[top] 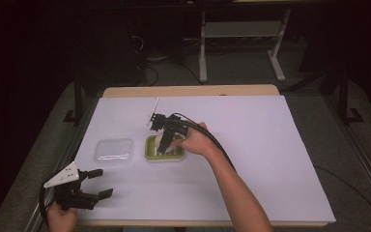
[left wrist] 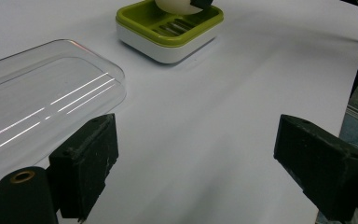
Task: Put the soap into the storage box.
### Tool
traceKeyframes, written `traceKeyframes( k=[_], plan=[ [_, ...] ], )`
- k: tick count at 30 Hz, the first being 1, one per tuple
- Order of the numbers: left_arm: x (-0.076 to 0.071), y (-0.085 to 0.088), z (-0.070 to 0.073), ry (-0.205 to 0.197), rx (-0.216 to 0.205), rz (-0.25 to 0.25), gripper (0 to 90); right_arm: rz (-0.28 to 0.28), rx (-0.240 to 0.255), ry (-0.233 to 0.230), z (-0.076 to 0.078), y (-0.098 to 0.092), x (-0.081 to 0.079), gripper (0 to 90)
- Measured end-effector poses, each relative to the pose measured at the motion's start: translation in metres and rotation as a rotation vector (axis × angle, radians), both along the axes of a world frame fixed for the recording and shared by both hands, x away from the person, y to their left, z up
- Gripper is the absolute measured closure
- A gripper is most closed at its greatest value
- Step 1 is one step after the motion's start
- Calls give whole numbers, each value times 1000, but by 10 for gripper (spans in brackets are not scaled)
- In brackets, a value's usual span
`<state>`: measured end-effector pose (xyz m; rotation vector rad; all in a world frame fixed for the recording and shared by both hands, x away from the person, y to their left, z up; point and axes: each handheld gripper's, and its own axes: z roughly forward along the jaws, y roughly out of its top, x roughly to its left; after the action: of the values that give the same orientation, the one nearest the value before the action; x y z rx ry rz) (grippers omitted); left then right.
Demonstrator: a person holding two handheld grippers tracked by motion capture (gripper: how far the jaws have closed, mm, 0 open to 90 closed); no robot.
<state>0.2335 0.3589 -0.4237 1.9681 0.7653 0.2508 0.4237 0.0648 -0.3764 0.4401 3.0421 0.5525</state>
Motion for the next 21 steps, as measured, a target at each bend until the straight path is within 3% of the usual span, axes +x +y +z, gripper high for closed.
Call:
traceKeyframes(
  k=[21],
  plan=[
    [0, -1, -1, 3, 1, -4, 129, -17, -4, 11, -10, 1, 1, 225]
  ],
)
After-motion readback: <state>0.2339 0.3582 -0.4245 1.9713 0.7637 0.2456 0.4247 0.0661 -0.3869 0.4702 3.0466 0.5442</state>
